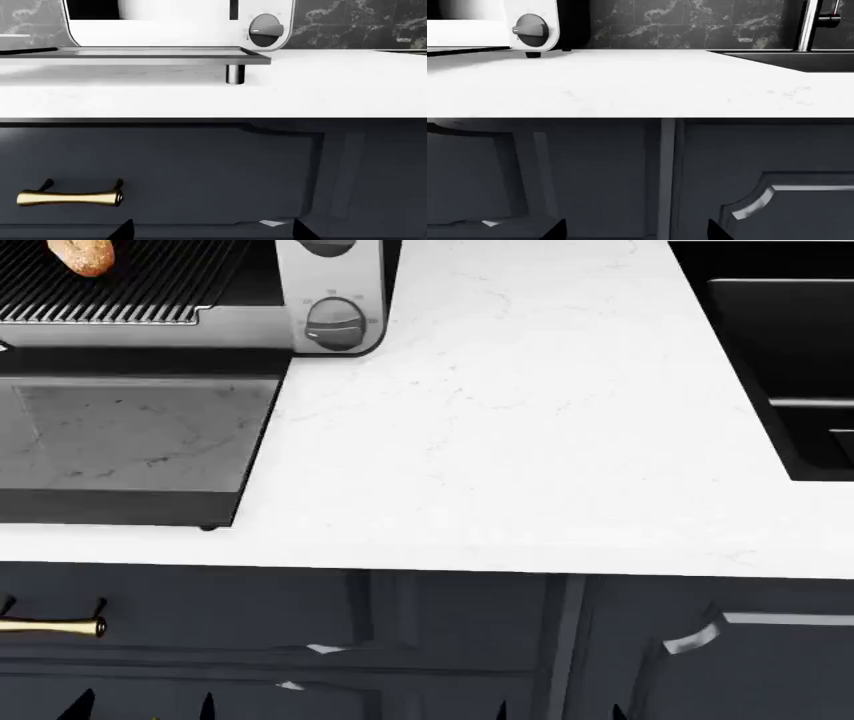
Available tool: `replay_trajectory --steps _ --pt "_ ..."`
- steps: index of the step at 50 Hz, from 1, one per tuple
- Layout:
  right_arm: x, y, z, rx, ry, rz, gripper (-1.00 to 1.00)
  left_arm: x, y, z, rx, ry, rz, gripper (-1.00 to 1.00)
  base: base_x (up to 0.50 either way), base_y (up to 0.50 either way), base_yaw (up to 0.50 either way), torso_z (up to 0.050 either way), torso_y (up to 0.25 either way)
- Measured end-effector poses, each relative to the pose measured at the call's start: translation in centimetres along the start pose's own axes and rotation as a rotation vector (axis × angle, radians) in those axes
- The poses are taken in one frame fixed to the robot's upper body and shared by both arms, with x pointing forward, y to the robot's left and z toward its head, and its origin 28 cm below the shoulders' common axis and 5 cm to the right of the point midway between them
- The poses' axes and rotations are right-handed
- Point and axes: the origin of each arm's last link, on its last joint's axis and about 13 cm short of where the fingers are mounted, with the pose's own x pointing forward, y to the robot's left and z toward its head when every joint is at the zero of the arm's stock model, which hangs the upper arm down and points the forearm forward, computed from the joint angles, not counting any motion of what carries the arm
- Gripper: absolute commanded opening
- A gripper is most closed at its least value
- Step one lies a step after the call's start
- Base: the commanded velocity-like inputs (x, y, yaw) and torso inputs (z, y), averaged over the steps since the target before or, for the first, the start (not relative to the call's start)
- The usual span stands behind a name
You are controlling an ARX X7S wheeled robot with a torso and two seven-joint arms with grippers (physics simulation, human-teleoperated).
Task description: Pick the baguette from the rack and place it on the plate on the counter.
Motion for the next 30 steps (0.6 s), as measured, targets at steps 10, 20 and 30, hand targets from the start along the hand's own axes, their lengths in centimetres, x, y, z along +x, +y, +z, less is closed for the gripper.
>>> replay_trajectory --steps 10,20,30 --pt "0.00 0.07 0.11 0.008 0.000 0.004 1.00 -0.13 0.00 -0.01 0.004 0.002 0.002 1.00 0.00 0.00 0.00 0.000 0.000" --pt "-0.11 0.03 0.02 0.007 0.002 0.001 1.00 -0.09 0.01 -0.02 0.002 -0.002 0.001 1.00 0.00 0.00 0.00 0.000 0.000" --pt "-0.21 -0.05 0.01 0.010 0.008 -0.001 1.00 -0.20 -0.05 0.36 0.019 -0.018 -0.004 1.00 0.00 0.00 0.00 0.013 0.000"
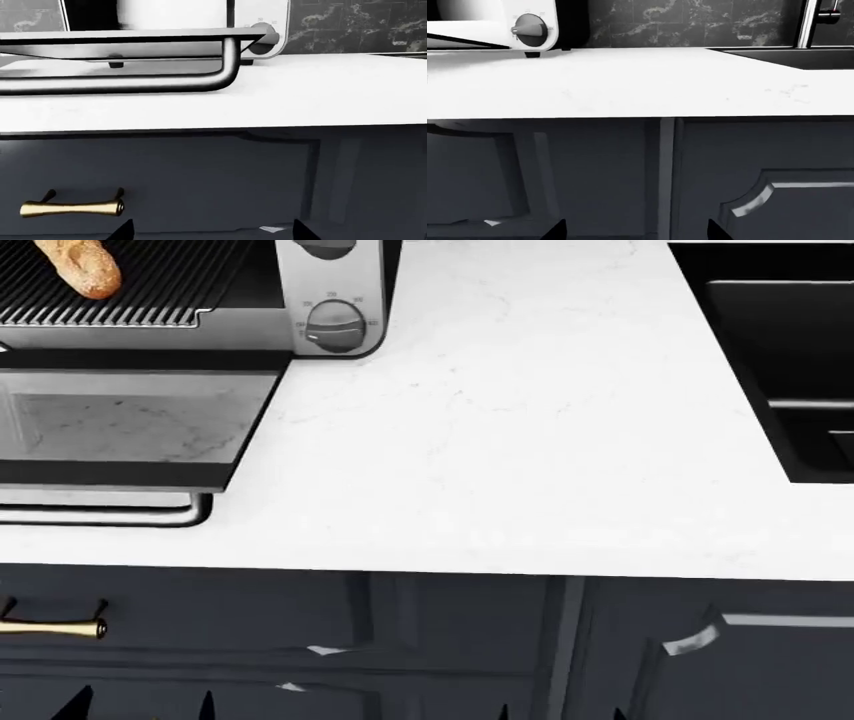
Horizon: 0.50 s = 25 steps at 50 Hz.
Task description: Pick the baguette from the rack and place it on the plate on the counter.
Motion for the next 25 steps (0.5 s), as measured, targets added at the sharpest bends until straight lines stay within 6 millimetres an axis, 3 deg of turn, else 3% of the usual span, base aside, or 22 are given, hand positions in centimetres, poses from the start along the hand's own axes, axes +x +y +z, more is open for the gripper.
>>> replay_trajectory --steps 14,25 --pt "-0.5 -0.3 1.0 -0.016 -0.015 -0.020 1.00 -0.9 0.0 2.3 0.033 -0.086 -0.039 1.00 0.00 0.00 0.00 0.050 0.007" --pt "-1.2 -0.8 3.1 -0.061 -0.053 -0.039 1.00 -2.3 0.2 5.1 0.064 -0.147 -0.058 1.00 0.00 0.00 0.00 0.050 0.011"
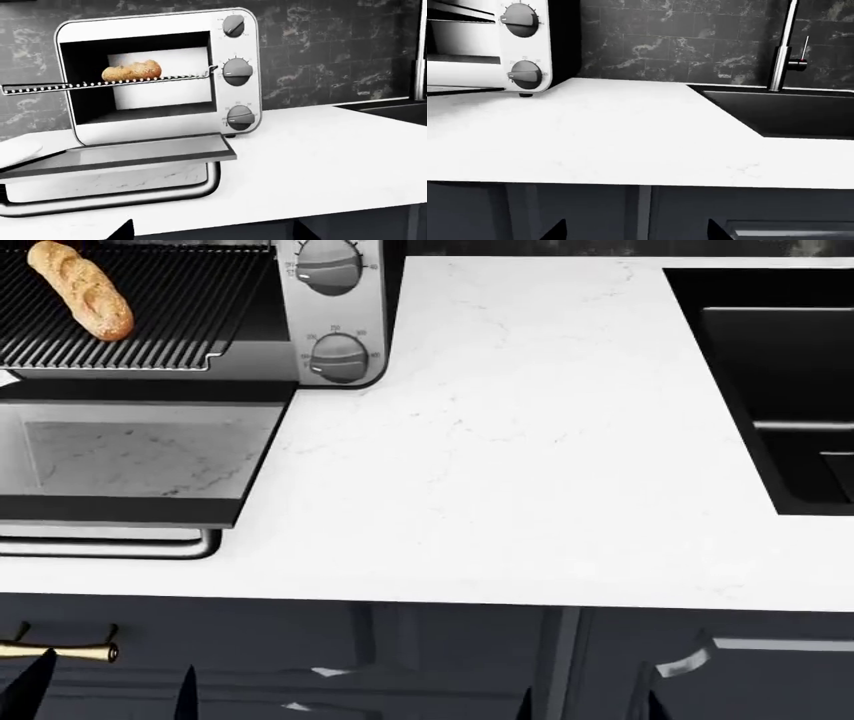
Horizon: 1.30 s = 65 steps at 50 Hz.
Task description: Pick the baguette from the rack and place it on the plate on the counter.
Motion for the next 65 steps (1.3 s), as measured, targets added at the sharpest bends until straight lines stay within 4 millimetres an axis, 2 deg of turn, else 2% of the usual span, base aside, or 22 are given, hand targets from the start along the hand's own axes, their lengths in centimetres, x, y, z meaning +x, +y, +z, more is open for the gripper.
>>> replay_trajectory --steps 21,26,38,65 --pt "-1.1 -0.7 4.6 -0.091 -0.074 -0.013 1.00 -1.1 1.1 6.8 0.055 -0.132 -0.008 1.00 0.00 0.00 0.00 0.050 0.012" --pt "-1.3 -0.9 5.3 -0.122 -0.088 -0.024 1.00 -1.3 1.2 7.9 0.064 -0.155 -0.009 1.00 0.00 0.50 0.00 0.050 0.011" --pt "-1.6 -0.9 6.3 -0.142 -0.113 -0.033 1.00 -1.5 1.5 9.1 0.079 -0.185 -0.005 1.00 0.00 0.50 0.00 0.050 0.012" --pt "-1.8 -0.5 8.0 -0.170 -0.156 -0.015 1.00 -1.6 1.9 10.2 0.096 -0.217 0.014 1.00 0.00 0.50 0.00 0.050 0.012"
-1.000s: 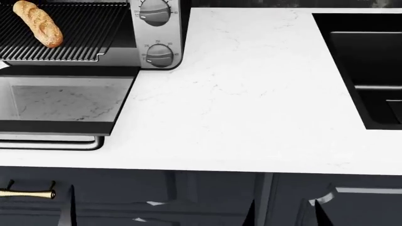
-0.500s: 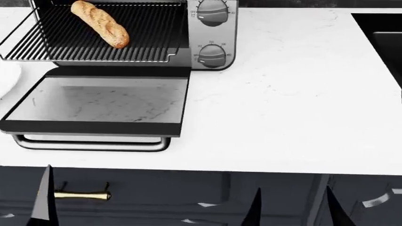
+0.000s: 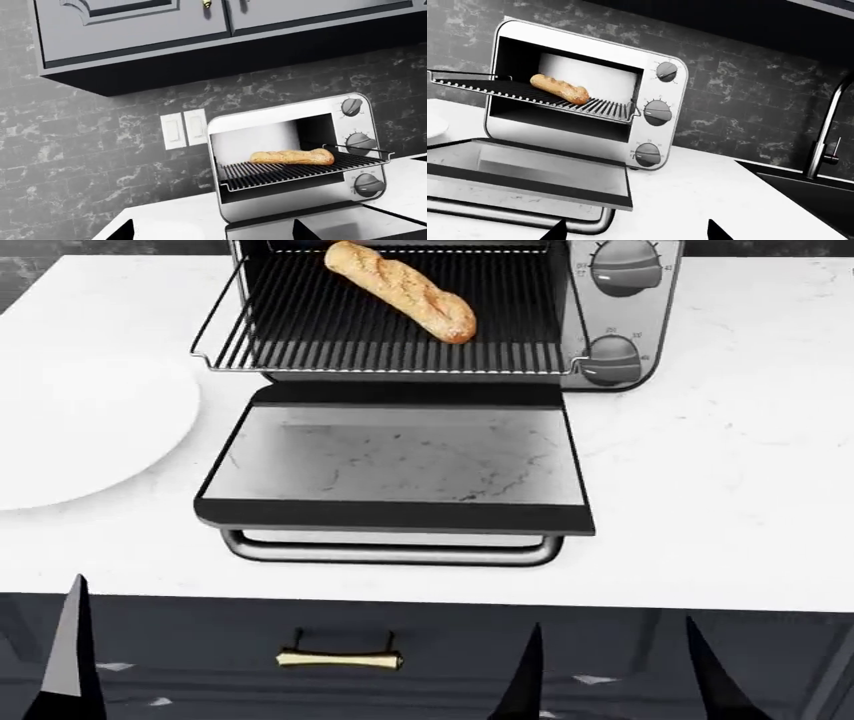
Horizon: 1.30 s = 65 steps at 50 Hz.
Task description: Pick the baguette from the rack and place it on the plate on the counter.
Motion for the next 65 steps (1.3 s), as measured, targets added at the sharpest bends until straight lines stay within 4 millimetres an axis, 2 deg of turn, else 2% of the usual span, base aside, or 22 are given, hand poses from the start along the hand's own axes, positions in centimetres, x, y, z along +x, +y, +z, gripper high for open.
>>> replay_trajectory --steps 16,23,26,31,37,51,65 --pt "0.1 0.1 0.4 -0.007 -0.006 0.011 1.00 0.1 0.3 0.2 0.008 -0.009 0.010 1.00 0.00 0.50 0.00 0.050 0.011" --pt "0.2 0.2 0.6 -0.017 -0.001 0.014 1.00 0.3 0.4 0.3 0.009 -0.012 0.010 1.00 0.00 0.03 0.00 0.050 0.012" --pt "0.7 -0.3 1.9 -0.047 -0.027 0.017 1.00 1.1 0.4 0.7 0.015 -0.021 -0.007 1.00 0.00 0.00 0.00 0.050 0.012" --pt "1.7 -1.1 4.2 -0.112 -0.082 0.015 1.00 3.1 0.4 2.7 0.008 -0.098 -0.052 1.00 0.00 0.00 0.00 0.050 0.012" --pt "2.1 -2.0 6.0 -0.142 -0.109 -0.003 1.00 4.2 0.6 4.4 0.029 -0.128 -0.081 1.00 0.00 0.00 0.00 0.050 0.011" --pt "2.6 -3.4 8.3 -0.179 -0.106 -0.042 1.00 5.2 1.3 6.2 0.096 -0.113 -0.088 1.00 0.00 0.00 0.00 0.049 0.011" --pt "3.4 -4.1 10.4 -0.238 -0.117 -0.055 1.00 6.0 1.9 6.9 0.150 -0.061 -0.074 1.00 0.42 0.00 0.00 0.000 0.000"
